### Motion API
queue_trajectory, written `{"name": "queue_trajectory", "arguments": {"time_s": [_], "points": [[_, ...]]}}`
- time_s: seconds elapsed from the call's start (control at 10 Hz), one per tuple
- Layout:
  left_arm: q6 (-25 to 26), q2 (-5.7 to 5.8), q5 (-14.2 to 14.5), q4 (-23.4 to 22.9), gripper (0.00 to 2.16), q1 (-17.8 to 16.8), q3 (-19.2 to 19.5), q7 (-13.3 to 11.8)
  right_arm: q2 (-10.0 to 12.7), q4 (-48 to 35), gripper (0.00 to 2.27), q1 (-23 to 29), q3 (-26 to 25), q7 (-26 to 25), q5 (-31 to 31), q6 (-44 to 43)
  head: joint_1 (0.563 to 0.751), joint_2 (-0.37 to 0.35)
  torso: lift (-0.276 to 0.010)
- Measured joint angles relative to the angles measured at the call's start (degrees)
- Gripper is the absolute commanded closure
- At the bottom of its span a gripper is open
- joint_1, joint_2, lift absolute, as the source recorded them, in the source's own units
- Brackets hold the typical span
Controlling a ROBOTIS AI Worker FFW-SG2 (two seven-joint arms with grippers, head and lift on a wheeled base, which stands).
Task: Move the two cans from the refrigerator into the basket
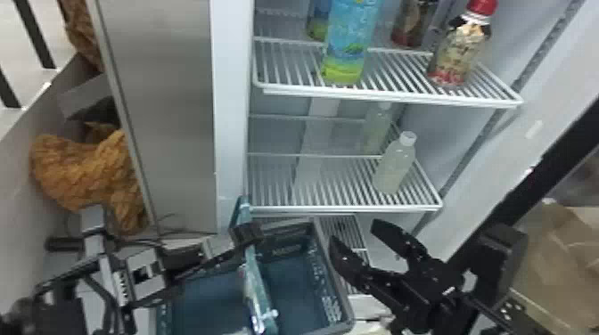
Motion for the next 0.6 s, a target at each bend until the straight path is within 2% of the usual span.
{"name": "queue_trajectory", "arguments": {"time_s": [0.4,0.6], "points": [[0.24,0.26,-0.58,0.01,1.21,0.04,-0.03,0.0,3.31,-1.12,0.33,8.22,-5.56,0.0,0.03,-14.67,0.695,-0.3,-0.219],[0.33,0.36,-0.78,0.02,1.21,0.04,-0.02,0.09,4.07,-0.25,0.34,12.5,-7.42,0.0,-0.84,-21.37,0.695,-0.337,-0.219]]}}
